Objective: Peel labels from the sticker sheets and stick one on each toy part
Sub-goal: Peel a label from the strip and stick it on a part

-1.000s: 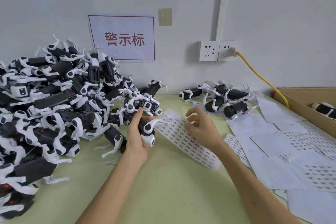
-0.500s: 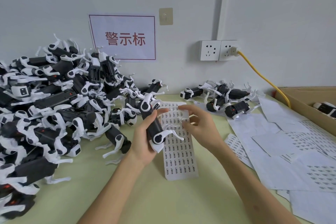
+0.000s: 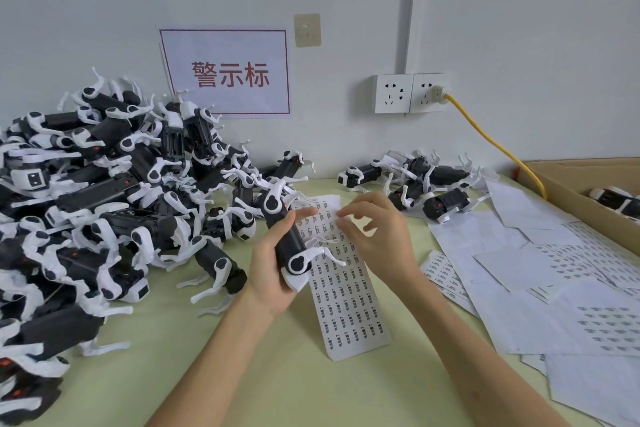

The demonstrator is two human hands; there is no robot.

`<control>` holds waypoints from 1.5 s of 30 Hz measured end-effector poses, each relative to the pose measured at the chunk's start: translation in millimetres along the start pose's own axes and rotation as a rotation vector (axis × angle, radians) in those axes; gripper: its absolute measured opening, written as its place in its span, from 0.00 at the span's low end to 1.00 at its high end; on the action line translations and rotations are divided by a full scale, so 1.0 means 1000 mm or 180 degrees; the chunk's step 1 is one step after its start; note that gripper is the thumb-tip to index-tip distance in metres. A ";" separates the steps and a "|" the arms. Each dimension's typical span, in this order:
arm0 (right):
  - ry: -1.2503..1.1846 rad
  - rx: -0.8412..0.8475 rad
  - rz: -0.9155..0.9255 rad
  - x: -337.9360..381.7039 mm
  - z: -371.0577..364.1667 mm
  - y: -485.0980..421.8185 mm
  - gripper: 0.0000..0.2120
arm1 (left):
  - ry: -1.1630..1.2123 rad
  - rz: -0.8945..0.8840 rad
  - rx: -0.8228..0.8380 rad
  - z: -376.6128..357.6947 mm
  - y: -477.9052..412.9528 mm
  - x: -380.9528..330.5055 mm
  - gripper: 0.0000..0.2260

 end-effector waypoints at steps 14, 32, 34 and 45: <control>-0.0221 0.0137 -0.0114 0.000 -0.008 0.004 0.08 | -0.0514 -0.0084 -0.0051 0.002 -0.003 0.000 0.12; -0.0127 0.0112 -0.0132 -0.002 -0.005 0.006 0.09 | -0.0759 -0.0061 -0.0008 -0.008 0.003 0.003 0.22; -0.0130 0.0075 -0.0141 -0.002 -0.004 0.006 0.09 | -0.0731 -0.0074 -0.0041 -0.008 0.002 0.003 0.24; 0.0109 -0.0261 0.0192 -0.001 -0.002 0.006 0.09 | -0.0444 0.0109 -0.0066 -0.017 0.009 0.001 0.16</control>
Point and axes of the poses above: each hand's wrist, its own y-axis away from the middle knuckle, its own z-axis out of the back of the hand, x = y × z, the point moved 4 cm from there along -y, towards the middle knuckle, and after that the axes turned 6 degrees about y, right-handed, at the moved point
